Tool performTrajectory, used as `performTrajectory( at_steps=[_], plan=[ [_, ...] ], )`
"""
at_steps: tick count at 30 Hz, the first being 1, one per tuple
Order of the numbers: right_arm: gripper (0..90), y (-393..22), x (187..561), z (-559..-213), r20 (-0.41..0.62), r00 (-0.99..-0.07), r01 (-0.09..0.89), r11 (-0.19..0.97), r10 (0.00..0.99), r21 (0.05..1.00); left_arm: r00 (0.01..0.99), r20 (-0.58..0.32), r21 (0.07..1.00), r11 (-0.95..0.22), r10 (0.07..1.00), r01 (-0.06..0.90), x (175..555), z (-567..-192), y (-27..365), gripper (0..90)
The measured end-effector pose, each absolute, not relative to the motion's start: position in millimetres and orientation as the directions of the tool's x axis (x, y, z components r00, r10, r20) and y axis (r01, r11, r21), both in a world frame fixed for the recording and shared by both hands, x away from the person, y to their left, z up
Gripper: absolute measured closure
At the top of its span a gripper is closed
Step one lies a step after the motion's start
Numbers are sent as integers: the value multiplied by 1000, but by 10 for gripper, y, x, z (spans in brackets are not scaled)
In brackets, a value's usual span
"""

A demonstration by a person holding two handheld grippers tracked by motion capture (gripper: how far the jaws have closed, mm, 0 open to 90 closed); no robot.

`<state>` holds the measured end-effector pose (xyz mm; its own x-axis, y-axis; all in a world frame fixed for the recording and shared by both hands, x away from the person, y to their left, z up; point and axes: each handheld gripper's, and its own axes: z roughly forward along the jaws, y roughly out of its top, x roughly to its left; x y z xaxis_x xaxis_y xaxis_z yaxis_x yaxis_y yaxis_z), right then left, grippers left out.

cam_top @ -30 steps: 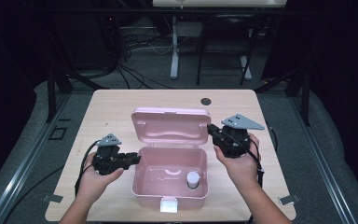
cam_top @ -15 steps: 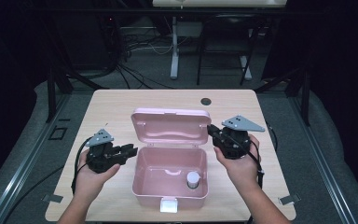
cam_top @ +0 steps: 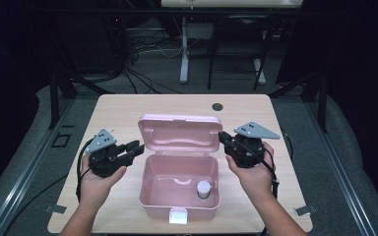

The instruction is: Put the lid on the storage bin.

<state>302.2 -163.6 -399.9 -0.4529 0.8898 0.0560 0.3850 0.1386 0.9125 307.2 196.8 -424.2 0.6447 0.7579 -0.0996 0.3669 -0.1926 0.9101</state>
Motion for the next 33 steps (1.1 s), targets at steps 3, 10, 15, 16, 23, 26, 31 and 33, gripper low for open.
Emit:
performTrajectory(
  at_steps=[3,10,15,16,23,26,31,33],
  plan=[
    [870,-1626,3023,-4001,56,-457,383,140,888,913,645,-94,914,-192,758,358,3101,-4208,1966,716],
    [870,-1592,3024,-4006,54,-464,379,143,884,915,619,-78,924,-177,782,340,3132,-4141,1971,712],
    [870,-1590,3024,-4010,54,-465,377,142,884,915,603,-74,932,-160,795,326,3153,-4055,2007,715],
    [870,-1590,3024,-4009,55,-465,377,141,884,915,603,-72,933,-161,795,323,3156,-4042,2011,717],
    [869,-1591,3033,-4012,63,-465,379,134,883,916,608,-63,944,-151,791,295,3186,-3909,1971,733],
    [868,-1583,3037,-4017,68,-469,376,129,881,917,605,-57,946,-150,794,286,3208,-3868,1951,734],
    [866,-1574,3037,-4027,68,-471,372,127,880,920,595,-48,949,-149,802,278,3223,-3840,1937,769],
    [861,-1586,3041,-4038,86,-475,373,112,876,921,594,-55,950,-142,803,279,3228,-3841,1940,785]
  ],
)
